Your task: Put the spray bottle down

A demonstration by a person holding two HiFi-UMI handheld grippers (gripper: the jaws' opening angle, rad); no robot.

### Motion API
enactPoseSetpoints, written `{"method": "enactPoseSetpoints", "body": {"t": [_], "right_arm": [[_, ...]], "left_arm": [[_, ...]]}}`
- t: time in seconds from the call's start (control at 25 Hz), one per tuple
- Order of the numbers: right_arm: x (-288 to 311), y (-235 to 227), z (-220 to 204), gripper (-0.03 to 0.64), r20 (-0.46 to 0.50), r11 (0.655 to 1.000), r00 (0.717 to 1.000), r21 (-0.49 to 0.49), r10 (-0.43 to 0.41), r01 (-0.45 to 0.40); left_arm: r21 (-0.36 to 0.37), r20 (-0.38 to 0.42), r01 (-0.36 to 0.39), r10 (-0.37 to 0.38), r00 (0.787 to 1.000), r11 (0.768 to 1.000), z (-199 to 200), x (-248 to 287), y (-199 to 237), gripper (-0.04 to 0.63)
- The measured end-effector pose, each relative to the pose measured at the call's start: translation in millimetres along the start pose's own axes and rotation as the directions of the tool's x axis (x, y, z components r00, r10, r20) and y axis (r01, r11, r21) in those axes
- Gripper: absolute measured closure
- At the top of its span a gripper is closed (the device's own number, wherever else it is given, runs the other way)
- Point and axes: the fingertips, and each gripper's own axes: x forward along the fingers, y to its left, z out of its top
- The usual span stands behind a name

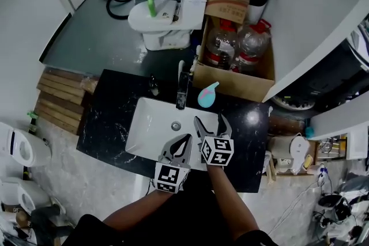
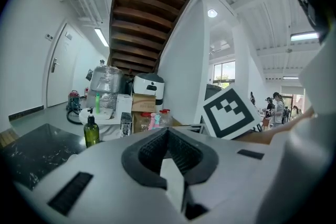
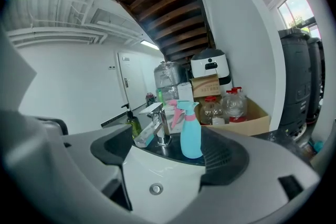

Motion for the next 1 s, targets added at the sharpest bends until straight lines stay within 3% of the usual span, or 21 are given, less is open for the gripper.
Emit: {"method": "enactPoseSetpoints", "body": {"t": [0.48,0.52,0.6,0.64,1.0], "right_arm": [[-51,29,36,0.225,0.139,1.0,0.99,-0.015,-0.01,0.012],[-56,30,38,0.26,0.151,1.0,0.988,-0.027,-0.012,0.016],[-68,32,43,0.446,0.181,0.998,0.983,-0.053,-0.006,0.016],[-73,34,45,0.509,0.194,0.998,0.981,-0.062,0.0,0.012],[-98,40,32,0.576,0.204,0.997,0.979,-0.065,-0.031,0.046]], "left_arm": [[-0.003,0.026,0.047,-0.047,0.999,0.999,5,-21,-9,0.584],[-0.004,0.028,0.051,-0.051,0.998,0.999,4,-23,-10,0.584],[-0.006,0.028,0.061,-0.061,0.998,0.998,2,-26,-13,0.584],[-0.008,0.029,0.067,-0.067,0.997,0.998,2,-28,-14,0.584],[0.039,0.048,0.084,-0.086,0.995,0.996,6,-38,-20,0.584]]}}
